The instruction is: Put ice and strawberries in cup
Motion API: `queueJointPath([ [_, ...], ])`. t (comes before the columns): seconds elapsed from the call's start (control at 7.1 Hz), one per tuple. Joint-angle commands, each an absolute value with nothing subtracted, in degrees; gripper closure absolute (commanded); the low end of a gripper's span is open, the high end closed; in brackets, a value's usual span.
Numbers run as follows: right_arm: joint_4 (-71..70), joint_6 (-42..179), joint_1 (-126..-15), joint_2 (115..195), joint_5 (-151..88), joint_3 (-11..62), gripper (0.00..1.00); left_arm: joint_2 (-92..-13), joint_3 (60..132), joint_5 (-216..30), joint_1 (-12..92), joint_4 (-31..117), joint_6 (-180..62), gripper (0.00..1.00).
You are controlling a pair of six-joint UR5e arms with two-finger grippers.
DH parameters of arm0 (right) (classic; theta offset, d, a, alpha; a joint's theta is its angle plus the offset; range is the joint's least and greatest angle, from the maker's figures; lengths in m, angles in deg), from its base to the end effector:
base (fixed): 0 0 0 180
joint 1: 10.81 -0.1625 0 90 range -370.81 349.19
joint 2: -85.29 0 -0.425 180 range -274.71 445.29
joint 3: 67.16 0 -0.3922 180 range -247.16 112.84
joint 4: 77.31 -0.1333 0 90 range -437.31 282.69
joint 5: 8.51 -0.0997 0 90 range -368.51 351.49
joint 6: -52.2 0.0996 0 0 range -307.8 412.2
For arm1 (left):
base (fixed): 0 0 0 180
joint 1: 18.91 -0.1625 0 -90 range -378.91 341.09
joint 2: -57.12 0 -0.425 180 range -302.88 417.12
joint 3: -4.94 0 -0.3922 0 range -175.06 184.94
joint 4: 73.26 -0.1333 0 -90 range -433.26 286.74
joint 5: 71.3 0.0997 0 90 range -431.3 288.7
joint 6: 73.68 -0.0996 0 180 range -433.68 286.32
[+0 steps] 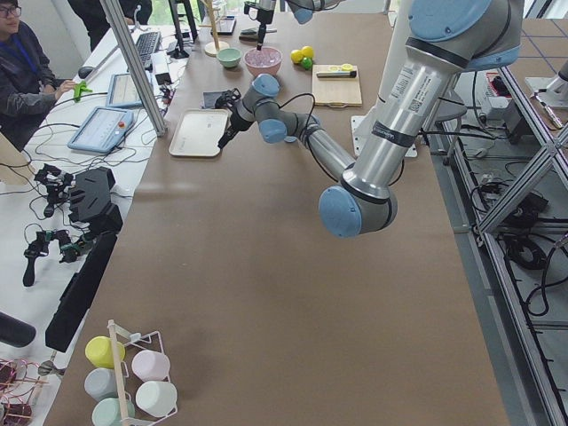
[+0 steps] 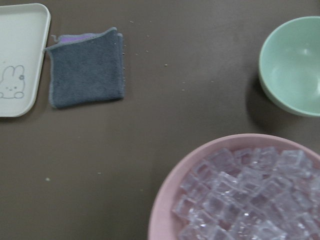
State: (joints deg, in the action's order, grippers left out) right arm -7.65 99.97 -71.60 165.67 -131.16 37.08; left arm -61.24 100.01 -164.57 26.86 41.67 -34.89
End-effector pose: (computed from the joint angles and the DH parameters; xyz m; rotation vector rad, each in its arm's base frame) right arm -0.2037 -0.5273 0.4135 0.2499 -0.8886 0.0809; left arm 0.3732 -0.5663 0.2877 0.7285 0.7143 0.1156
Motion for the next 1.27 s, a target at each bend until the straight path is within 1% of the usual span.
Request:
queueJointPath([
  [0.0,-7.70,83.57,-82.21,172.53,-138.38,31.92,0.00,-56.82,97.31,-175.26,37.37,38.30,-37.54,0.02],
  [0.28,-7.44,69.06,-93.72,178.87,-145.41,27.60,0.00,-48.22,97.05,-198.03,57.19,31.89,-64.92,0.02],
  [0.42,-4.48,63.42,-98.47,180.55,-146.84,26.97,0.00,-44.00,97.05,-201.08,64.17,27.07,-73.85,0.02],
  [0.56,2.17,54.75,-103.13,180.91,-146.85,27.23,0.00,-39.17,96.18,-201.37,67.63,26.67,-82.12,0.02],
  [0.7,10.06,48.22,-107.01,180.39,-145.98,27.75,0.00,-35.73,95.73,-201.20,68.19,26.67,-83.33,0.02],
  [0.85,14.75,47.02,-108.00,178.82,-145.01,29.06,0.00,-35.26,93.20,-201.37,68.97,26.93,-83.61,0.02],
  [1.13,24.06,48.06,-106.26,174.44,-138.80,33.45,0.00,-35.26,92.57,-201.29,68.98,26.93,-82.65,0.02],
])
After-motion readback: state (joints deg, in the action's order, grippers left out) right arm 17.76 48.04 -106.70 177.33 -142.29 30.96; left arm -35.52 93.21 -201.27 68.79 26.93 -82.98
